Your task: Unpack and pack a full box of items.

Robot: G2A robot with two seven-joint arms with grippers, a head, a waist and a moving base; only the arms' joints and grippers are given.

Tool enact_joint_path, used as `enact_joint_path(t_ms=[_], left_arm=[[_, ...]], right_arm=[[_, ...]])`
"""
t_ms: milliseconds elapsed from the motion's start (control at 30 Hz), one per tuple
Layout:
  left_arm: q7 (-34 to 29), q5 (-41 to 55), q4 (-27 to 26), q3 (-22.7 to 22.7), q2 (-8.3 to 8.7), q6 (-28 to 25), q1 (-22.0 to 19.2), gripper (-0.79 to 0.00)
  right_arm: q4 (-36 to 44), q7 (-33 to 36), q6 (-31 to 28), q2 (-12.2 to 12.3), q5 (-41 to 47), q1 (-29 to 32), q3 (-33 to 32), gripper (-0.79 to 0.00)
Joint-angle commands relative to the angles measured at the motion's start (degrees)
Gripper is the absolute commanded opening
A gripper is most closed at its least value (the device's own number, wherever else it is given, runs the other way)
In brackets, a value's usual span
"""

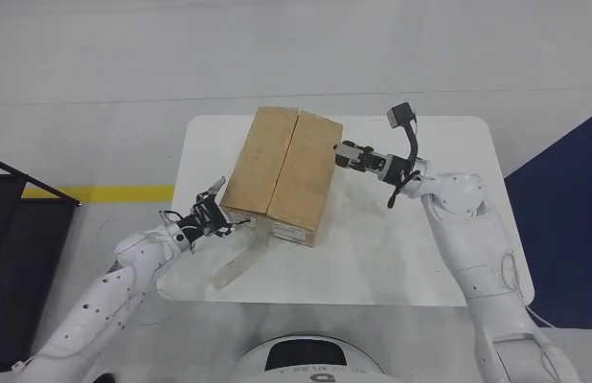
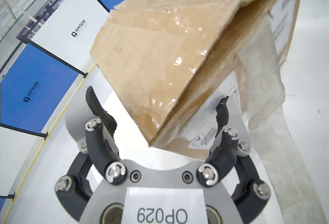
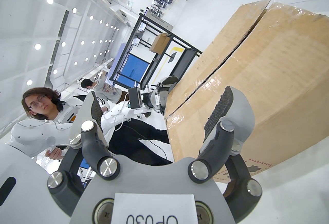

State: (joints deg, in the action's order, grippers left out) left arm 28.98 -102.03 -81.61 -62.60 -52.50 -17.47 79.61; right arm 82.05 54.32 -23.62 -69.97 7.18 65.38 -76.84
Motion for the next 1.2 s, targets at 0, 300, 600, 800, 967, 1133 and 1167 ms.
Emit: enact_joint_path(t_ms=[0, 300, 600, 800, 967, 1133, 1167], left_arm=[[2.3, -1.9, 0.3, 0.9, -0.26, 2.5, -0.1, 0.0], [8.6, -12.6, 1.4, 2.7, -0.91, 17.8, 1.7, 0.0], [7.0, -14.8, 1.1, 4.7, -1.95, 17.8, 0.0, 0.0], [7.1, -18.3, -1.4, 5.5, -2.04, 16.3, 0.0, 0.0], [7.2, -18.5, -4.2, 4.1, -1.68, 15.9, 1.8, 0.0], [7.4, -17.4, -5.0, 2.3, -1.44, 15.1, 2.7, 0.0], [7.4, -17.4, -5.0, 2.1, -1.44, 14.9, 2.6, 0.0]], right_arm=[[0.1, 0.0, 0.1, 0.1, -0.1, -0.1, 0.1, 0.0], [-0.1, -0.1, 0.9, 0.4, -0.7, -1.5, 1.1, 0.0], [-0.8, 0.3, 1.5, 0.9, -0.5, -2.3, 1.4, 0.0], [-1.7, 4.0, -0.1, 1.3, 4.4, -2.4, 0.8, 0.0], [-2.4, 4.6, -0.5, 1.5, 5.5, -2.4, 0.6, 0.0], [-3.2, 4.7, -1.1, 1.6, 6.1, -2.5, 1.2, 0.0], [-3.3, 4.7, -1.2, 1.7, 6.2, -2.5, 1.3, 0.0]])
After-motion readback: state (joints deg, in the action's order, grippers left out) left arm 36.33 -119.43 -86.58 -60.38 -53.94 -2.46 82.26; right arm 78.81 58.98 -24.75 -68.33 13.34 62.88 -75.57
